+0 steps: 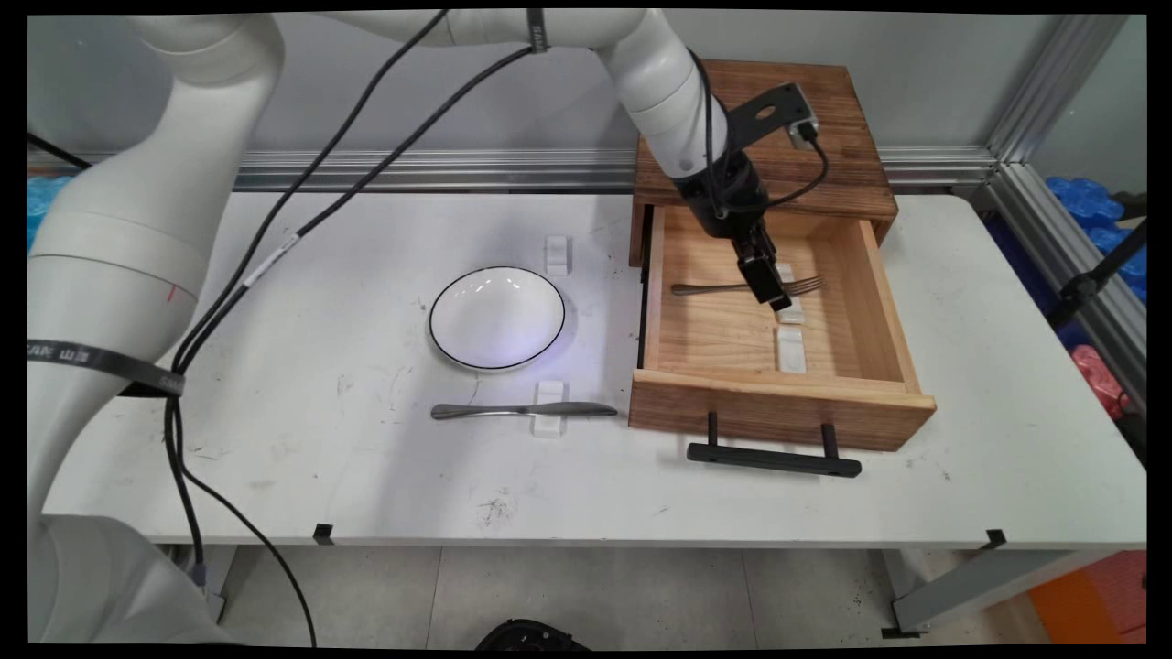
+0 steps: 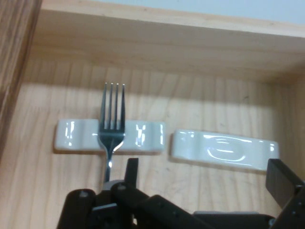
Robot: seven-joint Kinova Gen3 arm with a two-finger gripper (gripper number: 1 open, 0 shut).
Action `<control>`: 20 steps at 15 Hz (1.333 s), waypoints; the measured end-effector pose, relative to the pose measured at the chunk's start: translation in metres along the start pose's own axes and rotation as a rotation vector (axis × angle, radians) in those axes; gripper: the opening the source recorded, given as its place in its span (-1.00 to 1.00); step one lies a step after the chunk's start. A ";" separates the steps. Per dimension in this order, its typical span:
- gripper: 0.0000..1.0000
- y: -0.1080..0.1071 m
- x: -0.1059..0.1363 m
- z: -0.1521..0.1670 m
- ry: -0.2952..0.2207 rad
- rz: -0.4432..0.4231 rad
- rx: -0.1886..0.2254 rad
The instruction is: Pick up the knife from the right of the white plate
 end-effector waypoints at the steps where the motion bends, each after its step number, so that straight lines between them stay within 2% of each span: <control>1: 1.00 0.003 -0.002 -0.004 0.002 0.000 -0.002; 8: 1.00 0.018 -0.005 -0.029 0.031 -0.007 -0.010; 12: 1.00 0.026 -0.007 -0.046 0.065 -0.029 -0.014; 20: 1.00 0.046 -0.040 -0.095 0.087 -0.018 -0.028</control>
